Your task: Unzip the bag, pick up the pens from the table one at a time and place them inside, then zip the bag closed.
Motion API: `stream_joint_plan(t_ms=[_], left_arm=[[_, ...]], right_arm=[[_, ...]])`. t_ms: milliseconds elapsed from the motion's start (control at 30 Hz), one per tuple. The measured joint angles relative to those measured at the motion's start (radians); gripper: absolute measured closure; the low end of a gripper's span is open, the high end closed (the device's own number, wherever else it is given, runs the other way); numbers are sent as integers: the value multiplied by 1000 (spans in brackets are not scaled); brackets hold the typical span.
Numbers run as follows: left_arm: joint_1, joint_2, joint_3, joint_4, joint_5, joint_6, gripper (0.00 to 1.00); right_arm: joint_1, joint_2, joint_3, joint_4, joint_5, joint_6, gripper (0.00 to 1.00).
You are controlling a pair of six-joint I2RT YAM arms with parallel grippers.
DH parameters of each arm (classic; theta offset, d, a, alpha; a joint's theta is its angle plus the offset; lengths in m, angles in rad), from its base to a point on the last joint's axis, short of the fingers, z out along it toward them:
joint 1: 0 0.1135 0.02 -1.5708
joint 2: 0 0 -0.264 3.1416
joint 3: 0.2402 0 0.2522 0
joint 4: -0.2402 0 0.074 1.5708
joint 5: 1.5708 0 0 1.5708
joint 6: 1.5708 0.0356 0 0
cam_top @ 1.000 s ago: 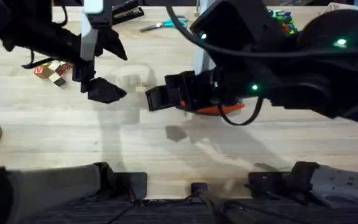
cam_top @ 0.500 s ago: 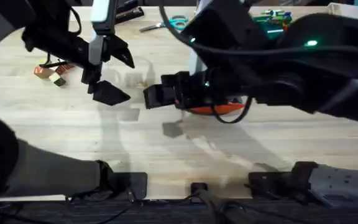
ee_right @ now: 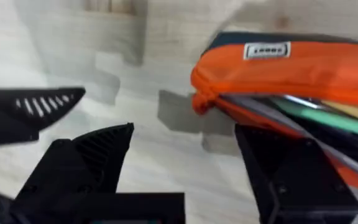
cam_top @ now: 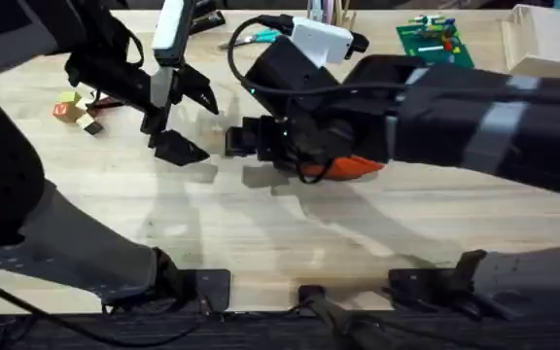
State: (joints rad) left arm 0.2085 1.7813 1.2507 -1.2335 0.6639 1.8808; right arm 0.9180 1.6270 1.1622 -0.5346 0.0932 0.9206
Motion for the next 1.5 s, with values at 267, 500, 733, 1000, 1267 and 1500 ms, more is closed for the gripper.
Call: stream_joint_plan(t_ms=[267,500,733,1000,1267,1500], left_arm=[[0,0,0,0,4,6,8],[0,0,0,3,14,6,8],[0,0,0,7,24,6,8],[0,0,0,7,24,6,8],[0,0,0,-23,24,6,8],[0,0,0,-36,28,6,9]], right_arm=[[2,42,0,44,78,56,75],[2,43,0,41,124,89,325],[2,42,0,38,139,111,568],[2,42,0,38,147,123,964],[2,42,0,39,147,123,969],[2,-12,0,37,147,113,972]])
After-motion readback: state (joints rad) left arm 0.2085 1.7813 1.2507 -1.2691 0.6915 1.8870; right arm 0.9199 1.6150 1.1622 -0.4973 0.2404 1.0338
